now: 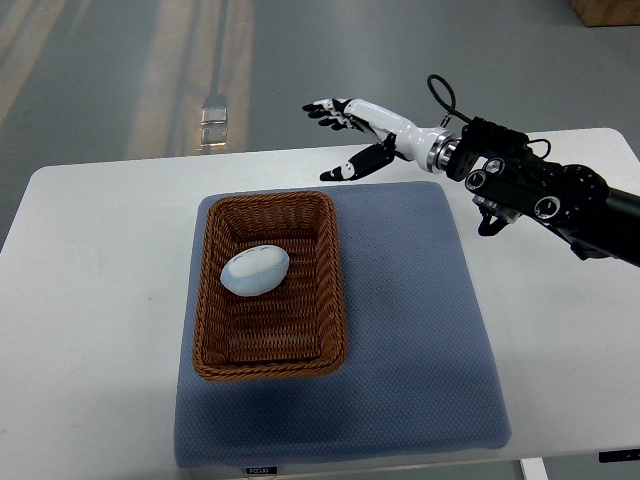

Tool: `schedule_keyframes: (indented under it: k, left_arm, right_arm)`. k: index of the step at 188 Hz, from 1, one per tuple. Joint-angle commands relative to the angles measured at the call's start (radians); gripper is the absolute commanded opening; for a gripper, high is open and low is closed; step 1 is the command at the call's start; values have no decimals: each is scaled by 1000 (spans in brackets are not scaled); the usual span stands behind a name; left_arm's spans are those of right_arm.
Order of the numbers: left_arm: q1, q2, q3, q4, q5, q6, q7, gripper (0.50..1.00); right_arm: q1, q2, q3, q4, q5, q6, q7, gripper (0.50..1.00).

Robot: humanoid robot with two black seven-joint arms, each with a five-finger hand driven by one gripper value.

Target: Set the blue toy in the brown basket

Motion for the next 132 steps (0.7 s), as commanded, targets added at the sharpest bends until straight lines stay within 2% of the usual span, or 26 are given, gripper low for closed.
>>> schedule_keyframes:
  k: [1,18,35,84,132]
  left_arm:
    - [0,0,0,-2,0,0,0,1000]
    - [0,0,0,-2,0,0,0,1000]
    - [0,0,0,-2,2,0,0,1000]
    - [0,0,0,-2,0,0,0,1000]
    - [2,0,0,0,2,0,0,1000]
  right_arm:
    - [-58,-11,136,-15,92,-5,-77,895]
    - [-118,-10,252,-29,156,-14,-128,897]
    - [-176,-7,330,-29,202,-17,-143,897]
    - [-304,4,461,-29,374,-16,-143,895]
    - [-348,13,505,-23,530,-10,-123,895]
